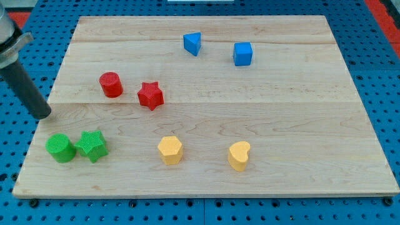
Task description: Point your arm at blue cube
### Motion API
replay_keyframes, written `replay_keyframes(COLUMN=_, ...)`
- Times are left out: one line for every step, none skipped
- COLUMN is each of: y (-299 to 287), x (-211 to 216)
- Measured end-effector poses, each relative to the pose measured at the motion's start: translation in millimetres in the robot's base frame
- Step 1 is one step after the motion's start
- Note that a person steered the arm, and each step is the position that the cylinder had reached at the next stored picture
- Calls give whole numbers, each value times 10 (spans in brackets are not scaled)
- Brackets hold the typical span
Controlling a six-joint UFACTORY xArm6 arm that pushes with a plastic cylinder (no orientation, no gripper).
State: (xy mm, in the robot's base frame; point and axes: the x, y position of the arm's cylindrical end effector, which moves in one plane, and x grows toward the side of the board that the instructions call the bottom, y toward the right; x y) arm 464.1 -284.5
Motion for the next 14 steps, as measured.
replay_keyframes(y=0, x=-150)
replay_keyframes(y=0, x=-328)
replay_keyframes(y=211, x=-337)
replay_keyframes(y=876, x=-173)
replay_keyframes(y=1445, x=-318)
replay_keyframes(y=1626, x=-202)
replay_keyframes(y=1678, x=-9)
replay_keyframes(y=2043, x=-273)
replay_keyframes(y=2132, x=-385)
replay_keyframes(y=1819, x=-181)
replay_keyframes(y=1336, x=-237)
replay_keyframes(y=1247, x=-324)
replay_keyframes(y=1072, x=-483)
replay_keyframes(y=1512, x=-275)
